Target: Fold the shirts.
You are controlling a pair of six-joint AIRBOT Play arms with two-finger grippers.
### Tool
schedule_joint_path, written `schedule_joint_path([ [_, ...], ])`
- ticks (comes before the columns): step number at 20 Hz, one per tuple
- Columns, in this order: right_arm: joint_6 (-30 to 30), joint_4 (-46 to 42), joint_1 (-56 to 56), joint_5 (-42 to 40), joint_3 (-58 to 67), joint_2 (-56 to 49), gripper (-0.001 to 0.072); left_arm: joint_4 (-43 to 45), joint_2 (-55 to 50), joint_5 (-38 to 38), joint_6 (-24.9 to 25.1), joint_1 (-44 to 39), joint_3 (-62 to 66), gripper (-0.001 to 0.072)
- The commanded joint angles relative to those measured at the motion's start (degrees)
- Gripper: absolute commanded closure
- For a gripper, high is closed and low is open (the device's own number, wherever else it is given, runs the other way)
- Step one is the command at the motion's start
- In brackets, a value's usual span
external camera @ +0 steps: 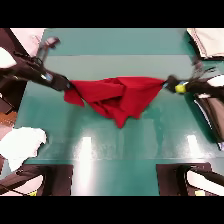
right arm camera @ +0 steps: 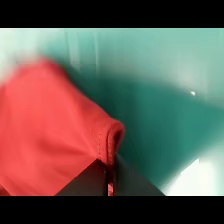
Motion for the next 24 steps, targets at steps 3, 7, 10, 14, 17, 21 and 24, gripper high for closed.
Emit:
schedule_joint_path([
  [3, -0.48, 0.02, -13.64, 10.12, 15.78, 12.72, 0.0697, 2.47, 0.04, -8.09, -2.08, 2.84, 23.56, 0.0681],
  [7, -0.46, 0.04, -17.9, 16.9, 28.28, 17.29, 0.0697, 2.21, 0.04, -14.12, -6.64, 2.84, 36.89, 0.0681],
  [10, -0.44, 0.0, -21.14, 20.48, 35.45, 20.39, 0.0698, 2.08, 4.42, -14.8, -9.27, 2.84, 38.88, 0.0681],
  [14, -0.42, 0.0, -27.34, 24.44, 43.1, 23.23, 0.0698, 2.08, 13.55, -11.54, -9.79, 2.84, 38.88, 0.0681],
  [17, -0.35, 0.02, -32.09, 26.34, 48.5, 24.0, 0.0698, 2.08, 19.47, -7.02, -10.86, 2.84, 38.91, 0.0682],
  [21, 4.57, 0.07, -32.92, 33.79, 57.59, 18.56, 0.0698, 2.84, 20.44, -9.31, -10.84, 2.84, 36.5, 0.0682],
  [24, 8.79, -0.07, -27.36, 38.99, 58.6, 11.3, 0.0698, 2.84, 17.73, -11.04, -10.43, 2.84, 24.85, 0.0681],
])
